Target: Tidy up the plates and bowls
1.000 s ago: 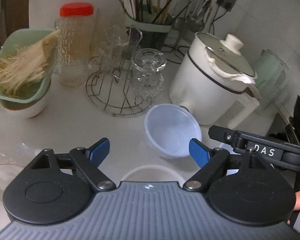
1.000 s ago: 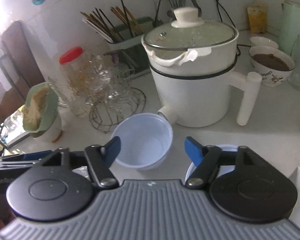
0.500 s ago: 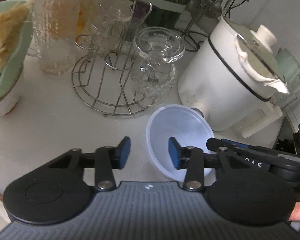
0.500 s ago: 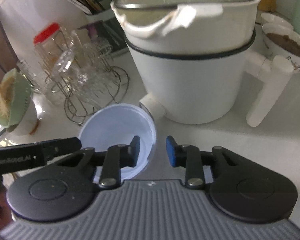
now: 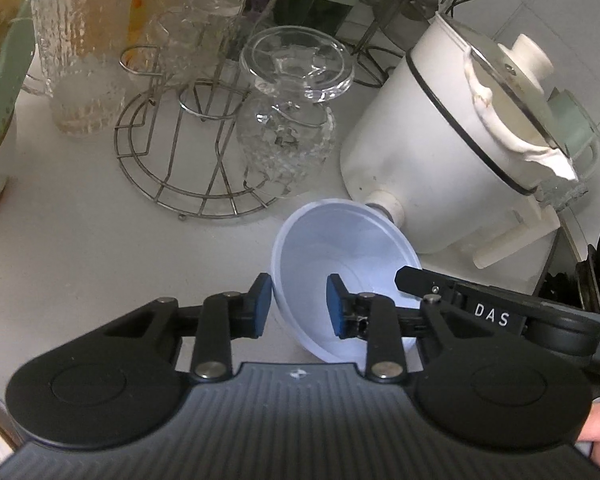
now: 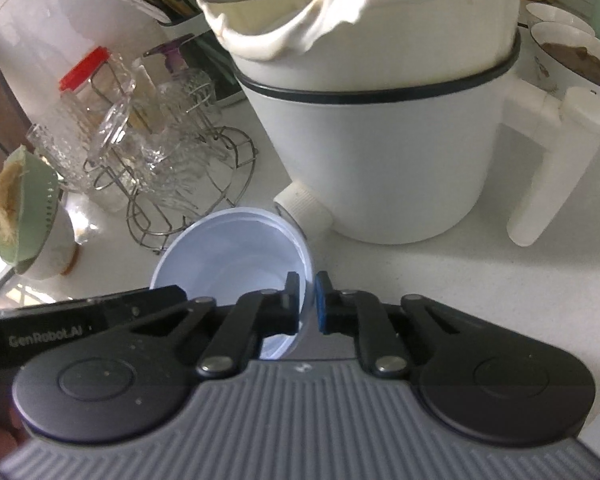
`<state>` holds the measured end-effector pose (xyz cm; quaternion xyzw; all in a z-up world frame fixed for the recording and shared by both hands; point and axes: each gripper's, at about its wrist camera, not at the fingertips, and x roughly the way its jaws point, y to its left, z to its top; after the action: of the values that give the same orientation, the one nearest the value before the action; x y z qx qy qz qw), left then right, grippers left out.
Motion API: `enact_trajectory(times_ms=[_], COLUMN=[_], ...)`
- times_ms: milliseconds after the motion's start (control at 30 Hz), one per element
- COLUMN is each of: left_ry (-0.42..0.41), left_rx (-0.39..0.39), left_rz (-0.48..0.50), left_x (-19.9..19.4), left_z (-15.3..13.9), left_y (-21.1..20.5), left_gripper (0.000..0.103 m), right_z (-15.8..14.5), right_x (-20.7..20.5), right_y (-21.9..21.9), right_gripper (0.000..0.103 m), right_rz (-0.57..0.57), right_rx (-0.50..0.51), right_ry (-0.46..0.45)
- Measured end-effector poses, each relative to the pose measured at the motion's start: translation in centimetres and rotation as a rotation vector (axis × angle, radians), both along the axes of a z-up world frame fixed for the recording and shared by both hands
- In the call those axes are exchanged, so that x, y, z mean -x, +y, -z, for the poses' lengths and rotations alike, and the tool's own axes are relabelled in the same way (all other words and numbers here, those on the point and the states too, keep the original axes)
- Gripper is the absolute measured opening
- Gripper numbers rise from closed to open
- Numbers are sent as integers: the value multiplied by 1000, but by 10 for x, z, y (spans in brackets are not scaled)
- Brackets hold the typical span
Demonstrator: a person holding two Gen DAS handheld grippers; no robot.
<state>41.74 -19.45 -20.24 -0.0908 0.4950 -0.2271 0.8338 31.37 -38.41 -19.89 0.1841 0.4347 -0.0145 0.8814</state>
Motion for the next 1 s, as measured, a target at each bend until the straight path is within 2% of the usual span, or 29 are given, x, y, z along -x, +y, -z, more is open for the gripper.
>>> enact_trajectory(times_ms=[233,433,600,833,1000], left_ry=[-39,-27,-40,-23,-49], left_rx=[12,68,59,85,80], left_rz=[20,-29,-24,-13,7], left_x=[7,15,25,45,63], left_z=[-26,-48,-67,-87,-101], left_y=[5,20,27,46,56], left_gripper=[35,35,35,35,35], right_z=[-14,-34,-49,-73,-84], right_x=[11,24,37,58,71], right_y=[-1,6,14,18,25], right_gripper=[11,11,11,11,11], right_rz=[17,26,35,45,45], right_rx=[-28,-38,-54,-94,-102], right_ry=[-21,-48,-61,-87,-103])
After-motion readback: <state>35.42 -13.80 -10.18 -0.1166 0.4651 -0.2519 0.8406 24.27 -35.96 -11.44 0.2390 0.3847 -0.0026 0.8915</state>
